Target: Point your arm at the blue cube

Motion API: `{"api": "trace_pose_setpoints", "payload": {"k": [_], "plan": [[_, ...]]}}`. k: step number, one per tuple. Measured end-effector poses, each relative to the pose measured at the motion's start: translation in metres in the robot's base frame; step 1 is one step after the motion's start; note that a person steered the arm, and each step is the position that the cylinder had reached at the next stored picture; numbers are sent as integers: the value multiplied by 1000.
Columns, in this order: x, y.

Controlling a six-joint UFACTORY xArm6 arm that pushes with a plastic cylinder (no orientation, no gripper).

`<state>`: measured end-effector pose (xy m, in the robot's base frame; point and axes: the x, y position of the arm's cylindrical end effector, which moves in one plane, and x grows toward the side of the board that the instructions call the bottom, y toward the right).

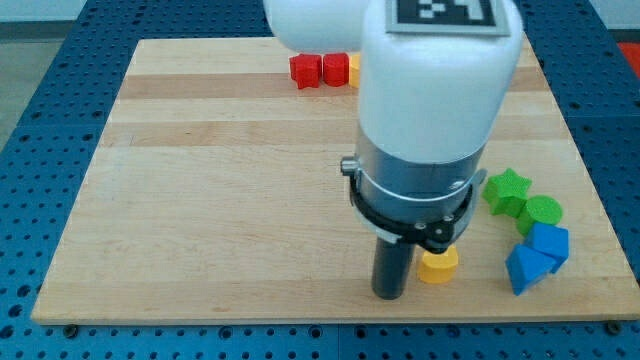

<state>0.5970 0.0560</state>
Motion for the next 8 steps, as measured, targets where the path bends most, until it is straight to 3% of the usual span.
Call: {"api": "trace_pose_setpoints", "payload": {"k": [8], "plan": [[-45,82]]}}
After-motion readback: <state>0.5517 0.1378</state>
